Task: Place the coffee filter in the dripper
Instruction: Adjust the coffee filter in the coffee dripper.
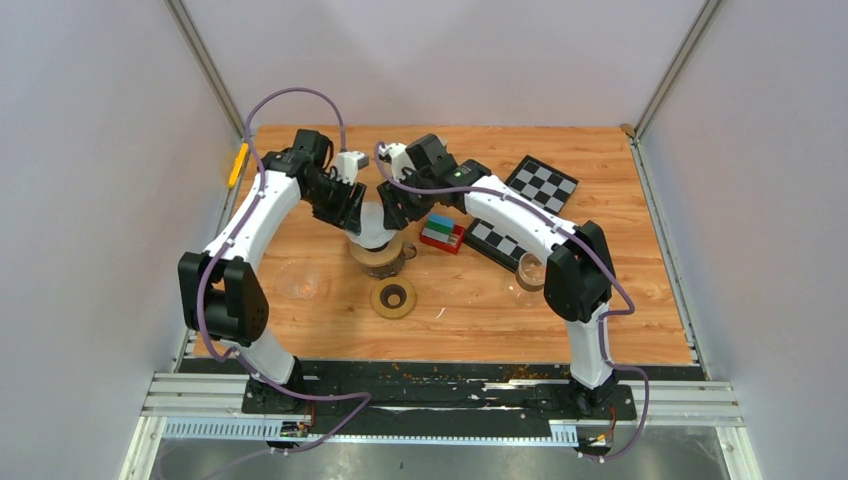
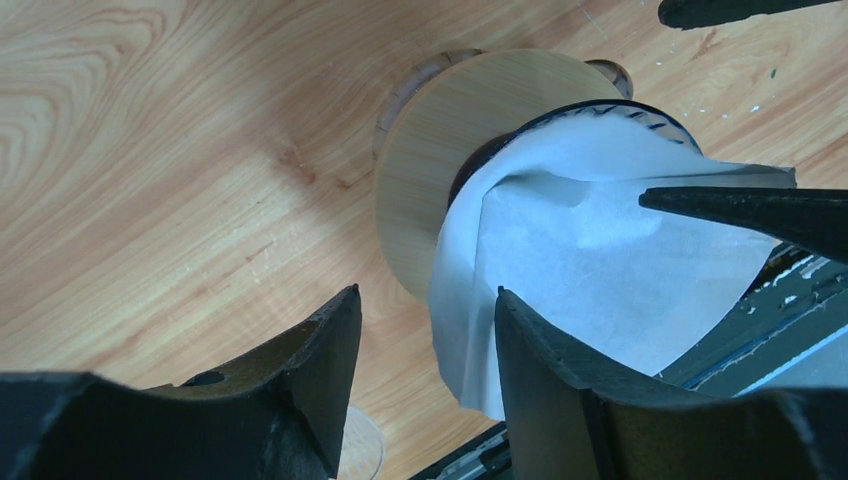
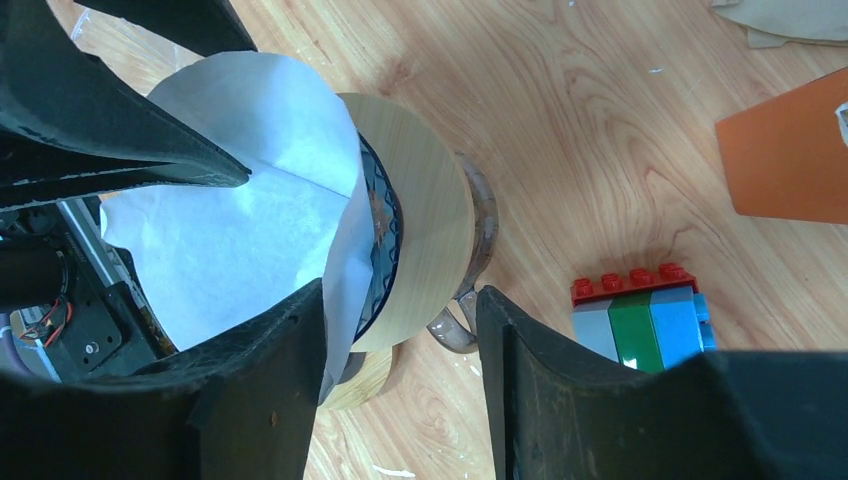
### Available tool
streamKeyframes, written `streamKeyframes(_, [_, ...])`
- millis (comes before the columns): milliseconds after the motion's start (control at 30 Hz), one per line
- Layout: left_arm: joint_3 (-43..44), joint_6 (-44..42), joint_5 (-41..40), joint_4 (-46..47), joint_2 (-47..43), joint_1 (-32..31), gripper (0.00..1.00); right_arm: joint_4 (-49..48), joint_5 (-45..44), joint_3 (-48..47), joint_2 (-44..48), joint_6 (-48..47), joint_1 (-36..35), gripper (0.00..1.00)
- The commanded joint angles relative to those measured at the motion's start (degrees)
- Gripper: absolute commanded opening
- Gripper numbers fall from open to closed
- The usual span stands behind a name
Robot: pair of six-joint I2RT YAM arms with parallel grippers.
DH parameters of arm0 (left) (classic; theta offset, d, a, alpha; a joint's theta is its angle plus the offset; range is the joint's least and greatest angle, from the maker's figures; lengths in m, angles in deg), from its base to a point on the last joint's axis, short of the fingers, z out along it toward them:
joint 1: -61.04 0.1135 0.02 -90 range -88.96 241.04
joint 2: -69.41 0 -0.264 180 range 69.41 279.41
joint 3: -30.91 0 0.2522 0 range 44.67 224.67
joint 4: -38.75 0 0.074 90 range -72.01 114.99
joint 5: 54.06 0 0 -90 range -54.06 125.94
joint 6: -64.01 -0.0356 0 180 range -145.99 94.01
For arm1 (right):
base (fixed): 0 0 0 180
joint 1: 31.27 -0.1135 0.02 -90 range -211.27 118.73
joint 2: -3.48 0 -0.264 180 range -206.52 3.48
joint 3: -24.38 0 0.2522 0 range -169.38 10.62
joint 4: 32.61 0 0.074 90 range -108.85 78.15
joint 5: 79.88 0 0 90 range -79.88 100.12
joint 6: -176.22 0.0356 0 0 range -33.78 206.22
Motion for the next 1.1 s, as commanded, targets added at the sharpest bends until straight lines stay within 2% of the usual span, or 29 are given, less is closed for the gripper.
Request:
streamKeyframes(0, [3.25,-1.32,-0.08,-1.14,-1.93,0.23,0.6,-0.24,1.22,-2.92,3.09,-0.55,0.14,0.56])
streamKeyframes(233, [4.99,-1.31,-0.07,-2.01,-2.18,0.22,0.65,0.03,2.15,-3.17,3.83,-0.27,0.14,0.57])
streamKeyframes(767, [9.47,-3.34,-0.92,-3.83,-5.51,0.22,0.77,1.19,2.55,-3.68,8.26,-1.08,0.29,0.66])
streamKeyframes(967, [8.41,-4.75,-3.49,-2.2,-10.0,0.54,0.83,2.3,-0.06,1.07,14.67,-8.1,1.77,0.67])
streamKeyframes(1067, [4.89,-4.14,-4.88,1.9,-14.45,0.74,0.92,3.58,-0.38,5.4,19.02,-10.76,4.57,0.67])
